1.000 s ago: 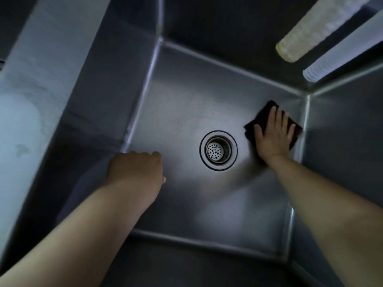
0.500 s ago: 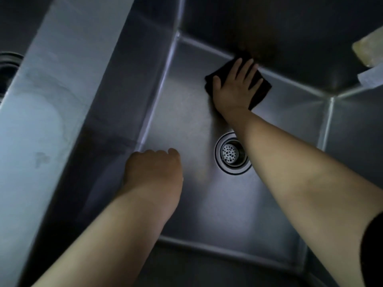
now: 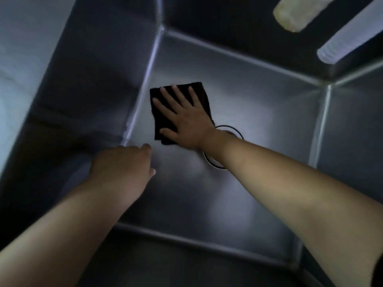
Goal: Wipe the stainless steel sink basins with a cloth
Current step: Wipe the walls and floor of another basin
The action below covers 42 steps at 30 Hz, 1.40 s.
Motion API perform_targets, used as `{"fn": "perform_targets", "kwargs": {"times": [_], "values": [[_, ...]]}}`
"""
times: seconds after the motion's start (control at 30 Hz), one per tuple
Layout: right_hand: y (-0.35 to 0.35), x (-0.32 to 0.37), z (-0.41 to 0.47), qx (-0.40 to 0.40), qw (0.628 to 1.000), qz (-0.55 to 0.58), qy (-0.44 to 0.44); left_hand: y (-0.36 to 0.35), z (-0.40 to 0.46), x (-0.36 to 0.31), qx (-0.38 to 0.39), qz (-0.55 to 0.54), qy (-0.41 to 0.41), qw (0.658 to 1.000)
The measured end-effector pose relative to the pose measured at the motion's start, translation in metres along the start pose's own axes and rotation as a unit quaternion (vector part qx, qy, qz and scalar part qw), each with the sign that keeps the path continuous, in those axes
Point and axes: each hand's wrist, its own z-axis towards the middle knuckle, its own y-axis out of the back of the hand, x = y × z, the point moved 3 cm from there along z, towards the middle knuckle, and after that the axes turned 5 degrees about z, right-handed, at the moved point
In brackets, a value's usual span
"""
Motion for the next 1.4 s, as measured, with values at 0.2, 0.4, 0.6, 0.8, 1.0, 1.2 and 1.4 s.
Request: {"fn": "perform_targets", "kwargs": {"times": [0.2, 0.4, 0.6, 0.8, 1.0, 1.2, 1.4], "values": [[0.014, -0.087, -0.016, -0.032, 0.993, 0.020, -0.115, -0.008, 0.000, 0.001, -0.003, 0.000, 0.000, 1.000], [0.014, -0.164, -0.084, -0.024, 0.968, 0.005, -0.251, -0.008, 0.001, 0.001, 0.001, 0.007, -0.009, 1.000], [0.006, -0.152, -0.176, -0.023, 0.934, 0.032, -0.356, -0.002, 0.000, -0.003, 0.014, -0.017, -0.019, 1.000], [-0.013, -0.062, -0.227, 0.009, 0.941, 0.031, -0.338, 0.001, 0.000, -0.009, 0.035, -0.003, -0.025, 0.999], [-0.027, 0.032, -0.217, 0.051, 0.983, 0.014, -0.175, 0.007, 0.000, -0.011, 0.059, -0.013, -0.023, 0.998], [-0.033, 0.113, -0.152, 0.051, 0.998, 0.024, -0.037, 0.009, -0.001, -0.013, 0.071, 0.013, -0.018, 0.997], [-0.044, 0.152, -0.139, 0.072, 0.994, 0.052, 0.067, 0.009, -0.003, -0.009, 0.062, -0.004, -0.011, 0.998]]}}
